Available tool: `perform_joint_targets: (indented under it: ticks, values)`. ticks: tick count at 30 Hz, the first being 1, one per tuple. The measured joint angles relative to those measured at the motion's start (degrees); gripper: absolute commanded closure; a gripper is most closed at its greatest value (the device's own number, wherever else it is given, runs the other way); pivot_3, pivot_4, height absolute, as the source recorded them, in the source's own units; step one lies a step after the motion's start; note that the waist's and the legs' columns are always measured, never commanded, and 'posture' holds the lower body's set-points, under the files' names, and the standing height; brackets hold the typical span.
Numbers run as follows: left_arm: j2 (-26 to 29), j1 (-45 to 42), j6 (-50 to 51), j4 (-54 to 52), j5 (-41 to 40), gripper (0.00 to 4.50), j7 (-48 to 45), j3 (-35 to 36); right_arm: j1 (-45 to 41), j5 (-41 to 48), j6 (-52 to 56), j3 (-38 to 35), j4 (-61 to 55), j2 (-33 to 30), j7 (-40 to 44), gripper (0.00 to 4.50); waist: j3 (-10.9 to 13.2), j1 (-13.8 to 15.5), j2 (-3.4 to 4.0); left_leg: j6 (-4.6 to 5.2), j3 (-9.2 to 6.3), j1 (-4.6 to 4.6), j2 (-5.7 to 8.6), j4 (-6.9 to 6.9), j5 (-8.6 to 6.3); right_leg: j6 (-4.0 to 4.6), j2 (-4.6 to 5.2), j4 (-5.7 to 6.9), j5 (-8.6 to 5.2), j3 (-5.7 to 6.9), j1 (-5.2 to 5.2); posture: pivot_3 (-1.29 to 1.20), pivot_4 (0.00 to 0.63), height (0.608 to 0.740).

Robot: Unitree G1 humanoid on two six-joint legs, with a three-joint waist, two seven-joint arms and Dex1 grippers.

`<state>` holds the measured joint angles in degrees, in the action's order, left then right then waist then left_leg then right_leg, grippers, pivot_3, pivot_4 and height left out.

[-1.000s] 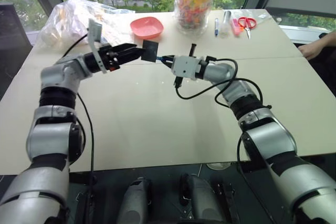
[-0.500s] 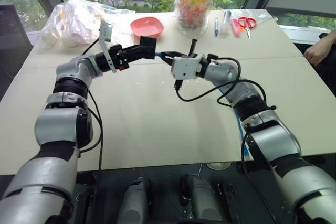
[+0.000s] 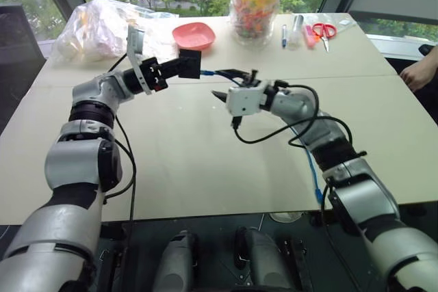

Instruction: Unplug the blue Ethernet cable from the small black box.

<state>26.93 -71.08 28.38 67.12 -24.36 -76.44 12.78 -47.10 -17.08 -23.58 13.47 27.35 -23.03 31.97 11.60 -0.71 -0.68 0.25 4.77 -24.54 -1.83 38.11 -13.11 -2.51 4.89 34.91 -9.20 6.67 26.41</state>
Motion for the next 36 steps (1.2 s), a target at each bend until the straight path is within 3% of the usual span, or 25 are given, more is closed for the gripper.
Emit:
perform_joint_targets:
  ticks: [4, 8, 12, 22, 35, 36]
  values:
    - [0.25, 1.67, 4.54, -1.65, -2.00, 3.98, 0.96, 2.93, 12.40, 24.18, 26.71, -9.59, -18.29, 6.65, 2.82, 1.20, 0.01, -0.22, -0.02, 0.00, -0.20, 0.01, -0.09, 0.01, 0.00, 0.13, 0.05, 0.15, 0.08, -0.05, 0.05, 0.00, 0.150, 0.740]
    - [-1.01, 2.70, 11.07, -6.46, -5.86, 3.98, 1.90, 6.27, 17.06, 51.80, 51.78, -15.51, -35.39, 14.44, 0.01, 1.20, 0.01, -0.34, -0.01, 0.00, -0.25, 0.14, -0.17, 0.03, 0.00, 0.06, 0.03, 0.20, 0.03, -0.06, 0.02, 0.00, 0.150, 0.740]
    - [-2.69, 6.77, 20.04, -15.38, -11.39, 3.98, 3.58, 8.77, 18.34, 67.04, 61.73, -18.48, -40.69, 21.12, -5.78, 1.20, 0.01, -0.18, -0.01, 0.00, -0.27, 0.17, -0.19, 0.05, 0.00, 0.09, 0.05, 0.19, 0.04, -0.06, -0.02, 0.00, 0.150, 0.740]
    - [-6.41, 15.67, 33.67, -34.87, -21.32, 3.98, 10.70, 8.98, 16.19, 69.79, 62.22, -20.70, -35.96, 25.45, -12.23, 1.20, 0.01, -0.05, 0.00, 0.00, -0.23, 0.08, -0.09, 0.04, 0.00, 0.06, 0.11, 0.13, 0.03, -0.07, 0.01, 0.00, 0.150, 0.740]
    - [-6.76, 17.50, 34.73, -36.88, -24.87, 3.98, 13.43, 8.86, 16.03, 70.37, 62.12, -20.37, -35.95, 25.84, -11.75, 1.20, 0.01, -0.08, 0.00, 0.00, -0.24, 0.08, -0.10, 0.04, -0.01, 0.07, 0.09, 0.11, 0.02, -0.06, 0.02, 0.00, 0.150, 0.740]
    - [-6.76, 17.50, 34.70, -36.88, -24.88, 3.98, 13.44, 8.83, 16.03, 70.36, 62.13, -20.23, -35.95, 25.84, -11.68, 1.44, 0.01, -0.08, 0.00, 0.00, -0.24, 0.08, -0.10, 0.04, -0.01, 0.07, 0.10, 0.11, 0.02, -0.06, 0.02, 0.00, 0.150, 0.740]
